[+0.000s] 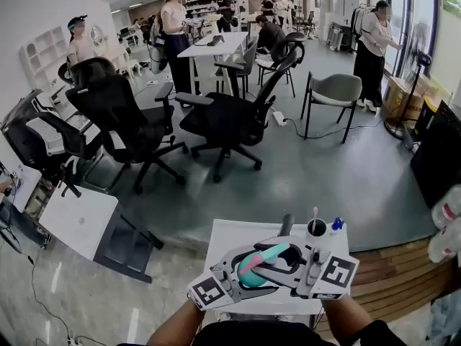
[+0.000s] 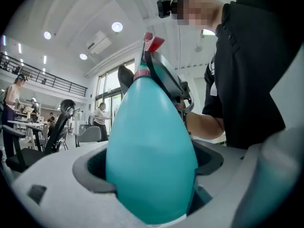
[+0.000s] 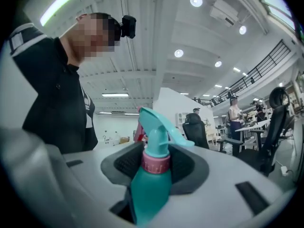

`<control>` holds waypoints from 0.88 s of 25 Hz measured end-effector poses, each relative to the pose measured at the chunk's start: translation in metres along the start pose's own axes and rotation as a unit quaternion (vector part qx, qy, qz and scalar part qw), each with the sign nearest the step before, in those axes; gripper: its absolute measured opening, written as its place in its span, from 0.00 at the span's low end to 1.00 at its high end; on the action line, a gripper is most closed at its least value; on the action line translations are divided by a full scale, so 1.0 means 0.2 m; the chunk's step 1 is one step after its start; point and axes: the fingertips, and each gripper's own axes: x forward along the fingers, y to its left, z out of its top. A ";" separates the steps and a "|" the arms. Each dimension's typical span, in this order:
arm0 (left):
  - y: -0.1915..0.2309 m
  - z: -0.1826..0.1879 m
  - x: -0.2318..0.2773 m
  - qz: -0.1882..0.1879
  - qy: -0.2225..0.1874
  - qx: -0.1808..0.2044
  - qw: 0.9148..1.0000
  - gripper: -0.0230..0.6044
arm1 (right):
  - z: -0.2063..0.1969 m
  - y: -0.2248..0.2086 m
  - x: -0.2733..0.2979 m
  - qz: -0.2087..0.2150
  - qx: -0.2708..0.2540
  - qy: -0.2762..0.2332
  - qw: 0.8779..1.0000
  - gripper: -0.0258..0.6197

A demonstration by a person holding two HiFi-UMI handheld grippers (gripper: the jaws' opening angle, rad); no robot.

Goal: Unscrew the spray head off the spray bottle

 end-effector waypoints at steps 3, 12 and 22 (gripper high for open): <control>0.05 -0.01 0.00 0.039 -0.001 -0.010 0.999 0.76 | 0.01 -0.04 0.00 -0.035 -0.005 -0.016 0.999 0.31; 0.22 -0.08 -0.04 0.155 0.022 0.034 0.987 0.76 | 0.05 -0.13 -0.05 -0.113 0.023 -0.057 0.992 0.34; 0.28 -0.14 -0.06 0.205 0.049 0.040 0.977 0.76 | -0.02 -0.18 -0.04 -0.191 0.001 -0.011 0.982 0.26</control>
